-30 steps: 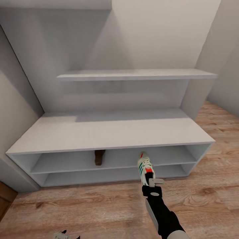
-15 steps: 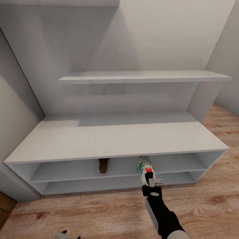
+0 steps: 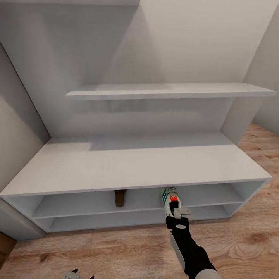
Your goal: Pick up the two gym shoes and the two sandals from the corridor floor and place them onto the hallstand (shoe rack) in the corridor, making sure they are on the rack and not on the floor. Arrange them so the two gym shoes are next to each other and the two sandals are next to each other.
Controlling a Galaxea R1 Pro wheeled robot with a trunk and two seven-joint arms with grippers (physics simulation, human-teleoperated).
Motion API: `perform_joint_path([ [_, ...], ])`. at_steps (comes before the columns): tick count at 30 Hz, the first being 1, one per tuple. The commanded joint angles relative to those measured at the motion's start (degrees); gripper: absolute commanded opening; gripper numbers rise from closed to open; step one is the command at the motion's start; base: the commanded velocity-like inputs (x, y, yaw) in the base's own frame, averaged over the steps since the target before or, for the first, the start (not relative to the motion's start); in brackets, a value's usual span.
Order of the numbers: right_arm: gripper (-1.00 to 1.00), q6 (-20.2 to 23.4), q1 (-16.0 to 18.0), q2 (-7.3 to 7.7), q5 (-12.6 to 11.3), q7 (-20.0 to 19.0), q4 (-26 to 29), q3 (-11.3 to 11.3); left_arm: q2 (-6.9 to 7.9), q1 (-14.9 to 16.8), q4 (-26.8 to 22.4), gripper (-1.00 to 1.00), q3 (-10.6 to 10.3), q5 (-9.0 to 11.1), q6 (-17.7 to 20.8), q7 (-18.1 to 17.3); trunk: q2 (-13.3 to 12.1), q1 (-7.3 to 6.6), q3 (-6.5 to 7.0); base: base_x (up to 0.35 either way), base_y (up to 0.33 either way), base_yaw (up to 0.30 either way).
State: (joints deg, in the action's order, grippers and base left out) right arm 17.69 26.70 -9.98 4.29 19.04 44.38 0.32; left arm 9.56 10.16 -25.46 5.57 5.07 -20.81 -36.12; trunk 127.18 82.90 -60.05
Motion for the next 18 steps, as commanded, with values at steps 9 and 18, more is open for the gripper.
perform_joint_path([
  [9, -1.00, 0.50, 0.02, -0.01, 0.46, 0.12, 0.09, 0.04, 0.01, 0.04, 0.06, 1.00, 0.14, 0.47, 0.10, -0.53, 0.02, -0.01, -0.05, 0.186, 0.000, 0.000],
  [18, -1.00, 0.50, 0.02, -0.01, 0.48, 0.12, 0.09, 0.04, 0.02, 0.04, 0.06, 1.00, 0.14, 0.47, 0.13, -0.53, 0.02, -0.01, -0.05, 0.142, 0.000, 0.000],
])
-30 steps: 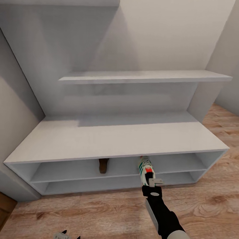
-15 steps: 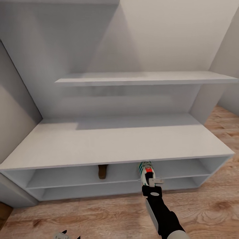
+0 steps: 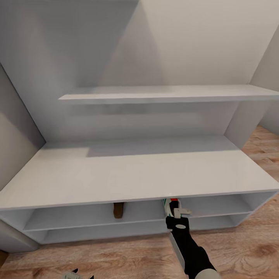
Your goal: Pick up the two gym shoes and the two sandals from the corridor floor and place them onto the hallstand (shoe rack) in the corridor, making sure they are on the rack and not on the floor. Arrange them so the two gym shoes are next to each other and the two sandals are next to each other.
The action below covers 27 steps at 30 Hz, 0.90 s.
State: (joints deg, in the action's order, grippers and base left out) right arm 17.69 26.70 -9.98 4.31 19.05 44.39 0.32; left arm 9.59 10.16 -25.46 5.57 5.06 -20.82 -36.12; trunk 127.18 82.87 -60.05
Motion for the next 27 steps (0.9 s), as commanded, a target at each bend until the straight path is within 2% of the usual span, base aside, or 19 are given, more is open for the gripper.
perform_joint_path([
  [1, -1.00, 0.50, 0.02, -0.01, 0.45, 0.11, 0.04, 0.04, -0.01, 0.04, 0.06, 1.00, 0.14, 0.47, 0.12, -0.53, 0.02, 0.02, -0.05, 0.262, 0.000, 0.000],
  [16, -1.00, 0.50, 0.02, -0.01, 0.44, 0.11, 0.08, 0.04, -0.01, 0.04, 0.06, 1.00, 0.14, 0.49, 0.09, -0.53, 0.02, 0.02, -0.05, 0.110, 0.000, 0.000],
  [27, -1.00, 0.50, 0.02, -0.01, 0.44, 0.11, 0.08, 0.04, -0.01, 0.03, 0.06, 1.00, 0.14, 0.47, 0.08, -0.53, 0.02, 0.02, -0.05, 0.024, 0.000, 0.000],
])
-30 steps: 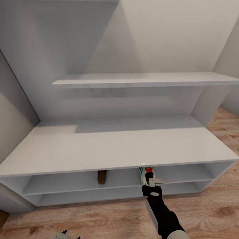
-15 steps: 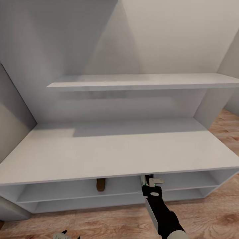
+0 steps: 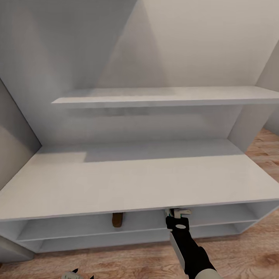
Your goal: Pick up the two gym shoes and the two sandals from the corridor floor and place them onto the hallstand (shoe rack) in the corridor, making sure they are on the rack and not on the floor. Arrange them so the two gym shoes are next to each other and the two sandals are next to each other.
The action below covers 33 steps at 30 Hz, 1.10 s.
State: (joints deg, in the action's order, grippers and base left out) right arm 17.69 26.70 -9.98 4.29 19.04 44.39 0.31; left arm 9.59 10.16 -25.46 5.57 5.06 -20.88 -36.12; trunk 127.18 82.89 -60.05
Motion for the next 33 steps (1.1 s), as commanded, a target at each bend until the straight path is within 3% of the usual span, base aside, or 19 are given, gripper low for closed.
perform_joint_path([
  [1, -1.00, 0.50, 0.02, -0.01, 0.46, 0.12, 0.10, 0.04, -0.01, 0.04, 0.06, 1.00, 0.14, 0.47, 0.14, -0.53, 0.02, 0.00, -0.05, 0.106, 0.000, 0.000],
  [23, -1.00, 0.50, 0.02, -0.01, 0.54, 0.12, 0.17, 0.04, -0.01, 0.04, 0.06, 1.00, 0.14, 0.48, 0.16, -0.53, 0.02, 0.00, -0.05, 0.053, 0.000, 0.000],
  [24, 1.00, 0.50, 0.02, -0.01, 0.54, 0.12, 0.17, 0.04, -0.01, 0.04, 0.06, 1.00, 0.14, 0.48, 0.15, -0.53, 0.02, 0.00, -0.05, 0.000, 0.000, 0.000],
  [33, 1.00, 0.59, 0.02, -0.01, 0.52, 0.12, 0.09, 0.04, 0.04, 0.04, 0.06, 1.00, 0.14, 0.54, 0.14, -0.53, 0.02, 0.00, -0.05, -0.072, 0.000, 0.000],
])
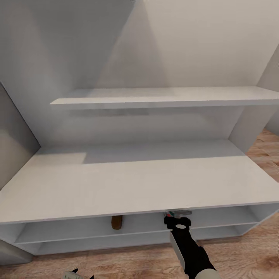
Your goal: Pick up the two gym shoes and the two sandals from the corridor floor and place them onto the hallstand (shoe rack) in the corridor, making sure they are on the rack and not on the floor. Arrange them so the two gym shoes are next to each other and the two sandals are next to each other.
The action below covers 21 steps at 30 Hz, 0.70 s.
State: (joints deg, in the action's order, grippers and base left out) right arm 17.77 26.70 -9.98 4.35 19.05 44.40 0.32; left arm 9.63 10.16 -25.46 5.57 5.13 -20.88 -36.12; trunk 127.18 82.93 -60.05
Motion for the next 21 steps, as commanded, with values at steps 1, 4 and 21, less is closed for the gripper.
perform_joint_path([
  [1, 1.00, 0.51, 0.02, -0.01, 0.46, 0.11, 0.08, 0.03, 0.00, 0.03, 0.06, 1.00, 0.14, 0.48, 0.14, -0.53, 0.02, -0.04, -0.04, -0.276, 0.000, 0.000],
  [4, 1.00, 0.51, 0.02, -0.01, 0.42, 0.11, 0.04, 0.03, 0.01, 0.03, 0.06, 1.00, 0.14, 0.49, 0.16, -0.53, 0.02, -0.04, -0.04, -0.311, 0.000, 0.000],
  [21, 1.00, 0.43, 0.02, -0.01, 0.39, 0.03, -0.10, -0.04, 0.04, 0.03, 0.06, 1.00, 0.19, 0.50, 0.22, -0.53, 0.02, -0.04, -0.04, -0.332, 0.000, 0.000],
])
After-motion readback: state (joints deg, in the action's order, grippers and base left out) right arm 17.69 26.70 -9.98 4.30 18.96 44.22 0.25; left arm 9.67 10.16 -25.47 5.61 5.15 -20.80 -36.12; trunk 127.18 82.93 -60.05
